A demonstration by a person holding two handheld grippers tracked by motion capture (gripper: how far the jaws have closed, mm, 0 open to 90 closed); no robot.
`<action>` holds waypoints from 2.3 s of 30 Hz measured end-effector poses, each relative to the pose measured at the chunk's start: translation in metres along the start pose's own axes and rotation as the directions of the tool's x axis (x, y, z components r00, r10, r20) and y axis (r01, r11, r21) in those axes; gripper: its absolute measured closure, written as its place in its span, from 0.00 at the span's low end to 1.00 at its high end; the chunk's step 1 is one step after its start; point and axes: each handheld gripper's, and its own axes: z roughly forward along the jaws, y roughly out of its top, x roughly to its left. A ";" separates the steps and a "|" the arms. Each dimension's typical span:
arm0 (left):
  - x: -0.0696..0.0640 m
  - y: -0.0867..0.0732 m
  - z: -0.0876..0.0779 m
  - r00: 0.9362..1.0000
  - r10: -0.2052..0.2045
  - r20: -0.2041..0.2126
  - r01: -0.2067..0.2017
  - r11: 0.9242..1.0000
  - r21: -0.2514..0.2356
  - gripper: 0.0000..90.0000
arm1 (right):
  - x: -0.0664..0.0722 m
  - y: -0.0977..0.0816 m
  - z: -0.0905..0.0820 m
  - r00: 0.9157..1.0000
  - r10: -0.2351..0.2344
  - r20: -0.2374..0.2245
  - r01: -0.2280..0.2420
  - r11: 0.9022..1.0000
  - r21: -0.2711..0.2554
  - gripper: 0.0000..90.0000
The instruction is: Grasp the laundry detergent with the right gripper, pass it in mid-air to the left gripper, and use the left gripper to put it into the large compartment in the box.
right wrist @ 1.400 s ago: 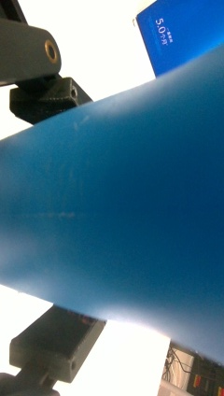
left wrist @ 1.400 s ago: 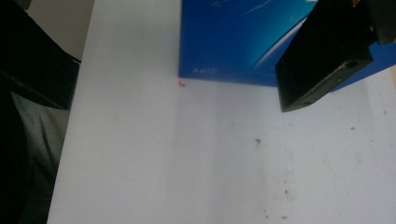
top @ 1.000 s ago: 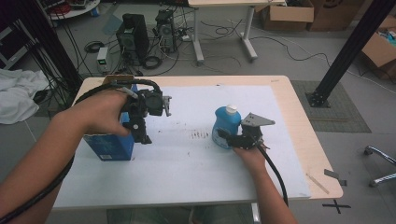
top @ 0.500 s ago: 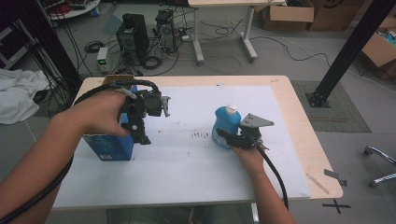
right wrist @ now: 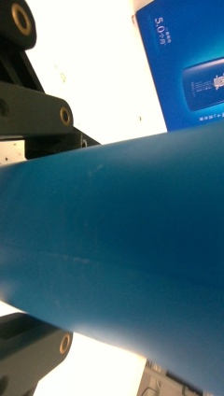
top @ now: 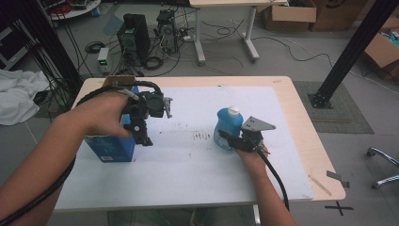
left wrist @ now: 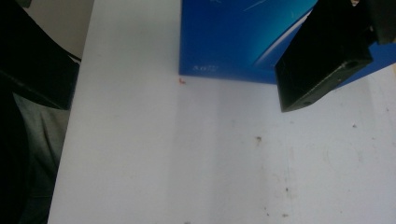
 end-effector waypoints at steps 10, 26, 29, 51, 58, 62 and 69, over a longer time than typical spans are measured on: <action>0.000 0.003 -0.004 1.000 -0.004 -0.004 0.004 1.000 0.005 0.00 | -0.002 0.014 -0.008 0.998 -0.025 -0.051 0.026 1.000 0.017 0.51; -0.002 0.031 -0.014 0.998 0.059 -0.004 -0.059 0.998 -0.001 0.00 | 0.017 0.055 -0.030 0.939 -0.110 -0.326 0.127 0.992 0.030 0.51; -0.002 0.035 -0.011 0.998 0.064 0.011 -0.064 0.998 -0.005 0.00 | 0.026 0.055 -0.026 0.916 -0.129 -0.380 0.150 0.988 0.024 0.51; -0.016 0.049 0.007 0.995 0.078 0.066 -0.078 0.997 -0.008 0.00 | 0.089 0.046 0.029 0.801 -0.154 -0.578 0.188 0.982 -0.001 0.51; -0.023 0.054 0.012 0.994 0.093 0.064 -0.093 0.996 -0.005 0.00 | 0.101 0.053 0.044 0.784 -0.174 -0.596 0.206 0.978 -0.015 0.51; -0.025 0.056 0.014 0.993 0.098 0.058 -0.098 0.995 -0.010 0.00 | 0.108 0.054 0.052 0.775 -0.183 -0.606 0.219 0.976 -0.014 0.51; -0.027 0.059 0.019 0.993 0.107 0.053 -0.108 0.994 0.004 0.01 | 0.113 0.057 0.060 0.769 -0.188 -0.611 0.215 0.976 -0.029 0.51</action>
